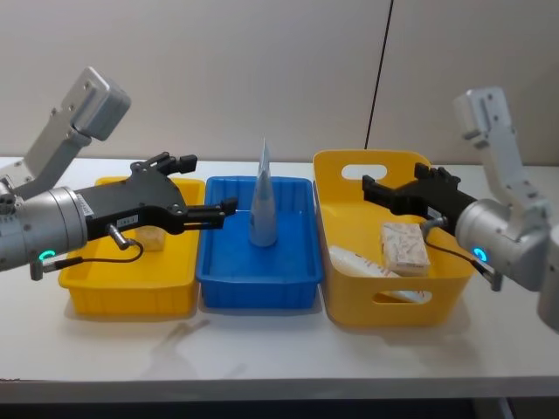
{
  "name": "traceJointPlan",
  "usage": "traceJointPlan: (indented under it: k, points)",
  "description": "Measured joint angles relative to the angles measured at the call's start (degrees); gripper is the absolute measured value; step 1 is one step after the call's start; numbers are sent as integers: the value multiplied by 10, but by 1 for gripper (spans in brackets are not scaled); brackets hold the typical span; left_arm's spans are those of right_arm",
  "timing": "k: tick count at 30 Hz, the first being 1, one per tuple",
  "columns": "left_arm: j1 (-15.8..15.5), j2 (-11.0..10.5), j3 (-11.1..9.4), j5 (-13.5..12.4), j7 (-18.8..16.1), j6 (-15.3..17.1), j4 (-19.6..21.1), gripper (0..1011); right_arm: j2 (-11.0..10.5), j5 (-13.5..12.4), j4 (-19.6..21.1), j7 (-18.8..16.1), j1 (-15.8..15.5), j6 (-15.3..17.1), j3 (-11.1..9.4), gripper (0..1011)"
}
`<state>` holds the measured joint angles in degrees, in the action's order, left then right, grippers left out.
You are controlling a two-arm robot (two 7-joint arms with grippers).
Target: Bimanual collaborative sorting of washing and personal care products
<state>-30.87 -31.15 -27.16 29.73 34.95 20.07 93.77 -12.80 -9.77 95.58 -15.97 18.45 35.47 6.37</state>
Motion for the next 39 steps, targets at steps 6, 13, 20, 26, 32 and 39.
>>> traceJointPlan:
  k: [6,13,20,26,32,39]
  points:
    - [0,0,0,0,0,0,0,1001,-30,-23,40,-44,-35,0,-12,1002]
    - [0,0,0,0,0,0,0,1002,-49,-40,76,-71,-64,2,-18,1002]
    - [0,0,0,0,0,0,0,1001,-56,-50,101,-83,-81,7,-18,1002]
    - [0,0,0,0,0,0,0,1001,-60,-58,117,-90,-89,11,-14,1002]
    - [0,0,0,0,0,0,0,1001,-65,-67,128,-100,-94,14,-8,1002]
    - [0,0,0,0,0,0,0,1001,-68,-72,136,-106,-96,18,-3,1002]
